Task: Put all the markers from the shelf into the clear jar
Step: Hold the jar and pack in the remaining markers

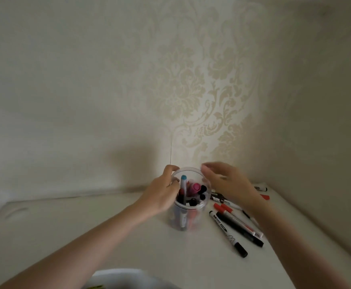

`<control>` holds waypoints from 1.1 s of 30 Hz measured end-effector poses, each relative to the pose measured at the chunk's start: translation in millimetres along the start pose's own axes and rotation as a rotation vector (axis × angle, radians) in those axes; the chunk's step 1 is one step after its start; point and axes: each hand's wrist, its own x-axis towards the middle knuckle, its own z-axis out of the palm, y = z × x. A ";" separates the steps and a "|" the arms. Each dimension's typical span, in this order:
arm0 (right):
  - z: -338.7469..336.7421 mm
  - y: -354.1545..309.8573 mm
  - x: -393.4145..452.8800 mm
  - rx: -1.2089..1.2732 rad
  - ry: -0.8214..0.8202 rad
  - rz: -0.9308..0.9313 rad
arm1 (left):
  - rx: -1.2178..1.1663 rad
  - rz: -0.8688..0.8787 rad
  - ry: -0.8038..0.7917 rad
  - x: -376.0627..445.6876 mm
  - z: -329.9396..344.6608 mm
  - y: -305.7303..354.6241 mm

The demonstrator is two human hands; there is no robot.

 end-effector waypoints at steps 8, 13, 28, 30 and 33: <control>50.3 32.5 -33.0 0.289 -0.096 -0.070 | 0.118 0.124 0.045 -10.0 2.0 9.5; 53.1 36.0 -20.2 0.201 -0.043 -0.092 | 0.440 0.720 0.100 -8.4 -18.8 37.6; 45.2 44.3 -3.6 0.194 -0.172 -0.121 | 1.021 0.717 -0.457 18.6 -16.8 41.8; 43.7 45.0 -3.1 0.202 -0.184 -0.113 | 1.008 0.769 -0.415 23.7 -19.5 41.4; 44.0 45.0 -2.3 0.207 -0.182 -0.101 | 1.144 0.699 -0.406 30.2 -21.9 43.5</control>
